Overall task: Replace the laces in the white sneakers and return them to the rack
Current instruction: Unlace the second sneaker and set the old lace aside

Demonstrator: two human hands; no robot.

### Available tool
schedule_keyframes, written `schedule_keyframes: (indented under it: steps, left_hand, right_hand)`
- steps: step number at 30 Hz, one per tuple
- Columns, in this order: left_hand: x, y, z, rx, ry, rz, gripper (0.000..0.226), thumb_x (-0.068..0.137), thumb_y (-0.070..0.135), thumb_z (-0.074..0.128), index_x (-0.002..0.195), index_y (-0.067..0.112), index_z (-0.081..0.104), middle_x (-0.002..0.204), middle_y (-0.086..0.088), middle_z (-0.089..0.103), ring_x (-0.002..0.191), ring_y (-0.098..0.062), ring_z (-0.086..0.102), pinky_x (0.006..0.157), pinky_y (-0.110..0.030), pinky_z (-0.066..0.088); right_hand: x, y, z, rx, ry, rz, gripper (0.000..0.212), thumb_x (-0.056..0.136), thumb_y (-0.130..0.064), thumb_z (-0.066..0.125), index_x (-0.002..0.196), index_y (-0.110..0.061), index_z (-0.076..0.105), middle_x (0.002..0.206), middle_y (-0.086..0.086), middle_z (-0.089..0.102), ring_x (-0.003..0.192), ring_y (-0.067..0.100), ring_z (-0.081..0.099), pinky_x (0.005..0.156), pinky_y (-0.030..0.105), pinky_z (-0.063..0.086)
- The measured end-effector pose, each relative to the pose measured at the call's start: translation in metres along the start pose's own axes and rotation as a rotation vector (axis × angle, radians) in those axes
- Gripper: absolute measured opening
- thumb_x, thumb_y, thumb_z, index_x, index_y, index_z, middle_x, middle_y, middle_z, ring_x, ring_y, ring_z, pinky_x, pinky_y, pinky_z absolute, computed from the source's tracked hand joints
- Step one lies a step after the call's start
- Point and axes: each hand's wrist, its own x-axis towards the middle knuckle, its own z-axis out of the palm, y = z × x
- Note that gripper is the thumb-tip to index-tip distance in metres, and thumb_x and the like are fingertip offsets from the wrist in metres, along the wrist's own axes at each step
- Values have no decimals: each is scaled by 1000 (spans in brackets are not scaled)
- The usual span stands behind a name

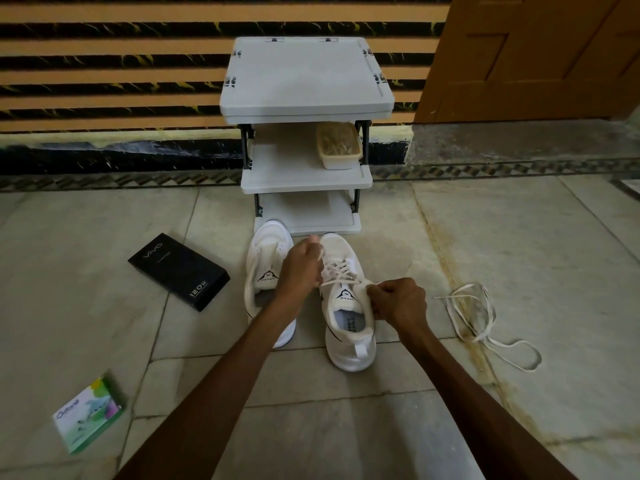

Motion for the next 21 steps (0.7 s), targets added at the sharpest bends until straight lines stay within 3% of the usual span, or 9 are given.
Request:
schedule_keyframes:
  steps: [3,6,7,10,13,15,17,19,21]
  left_hand:
    - [2,-4,10,610,-56,366,22,94,37,59,87,17,63,79,4,61,73,-14,62,61,-20,41]
    - [-2,-8,26,1131,-117,479,24,91,30,64,99,9,70,101,-6,63,95,-22,63,75,-28,46]
    - [-3,-10,29,1188,-87,484,24,92,27,63,104,8,70,107,-8,63,98,-24,62,79,-31,48]
    - [0,-12,27,989,64,440,19,91,18,60,101,7,72,106,-8,65,97,-24,62,81,-30,46]
    - [8,-8,23,621,210,189,21,92,17,58,103,6,72,109,-9,66,95,-24,62,77,-25,41]
    - [6,-5,21,408,251,49,21,95,17,54,97,4,70,103,-9,68,80,-17,59,68,-23,39]
    - [2,-5,20,337,307,52,20,97,15,50,83,11,64,96,-10,66,71,-13,54,62,-23,38]
    - [-2,-9,22,246,325,84,24,98,16,48,77,13,59,96,-14,66,75,-18,57,66,-27,44]
    - [-6,-7,27,-44,275,19,27,101,16,42,79,13,57,89,-13,68,77,-22,66,75,-35,55]
  right_hand:
    - [2,1,1,9,6,9,20,82,-25,72,70,-8,75,63,10,71,58,26,70,67,45,61]
    - [3,0,1,1,19,31,20,82,-26,74,73,-8,75,66,10,72,59,25,70,68,44,61]
    - [3,-1,2,-3,20,34,20,82,-27,74,74,-8,75,66,10,72,59,25,70,68,44,61]
    - [2,0,3,-34,23,7,25,82,-28,72,73,-5,75,65,12,72,57,25,70,67,44,61]
    - [2,2,1,-38,15,-20,28,81,-29,70,74,-2,74,67,16,71,58,29,70,65,46,60]
    - [2,0,0,-41,5,-24,28,81,-28,69,75,-2,75,68,17,71,60,31,70,66,46,60]
    - [1,0,-1,-55,6,-35,27,82,-28,69,74,-3,75,67,16,71,59,29,70,67,44,60]
    - [0,-1,-2,-65,13,-45,28,82,-29,68,73,-4,75,66,15,71,59,27,70,66,42,60]
    - [-2,-1,-2,-81,16,-54,28,83,-29,67,71,-4,74,65,14,71,58,26,69,66,39,60]
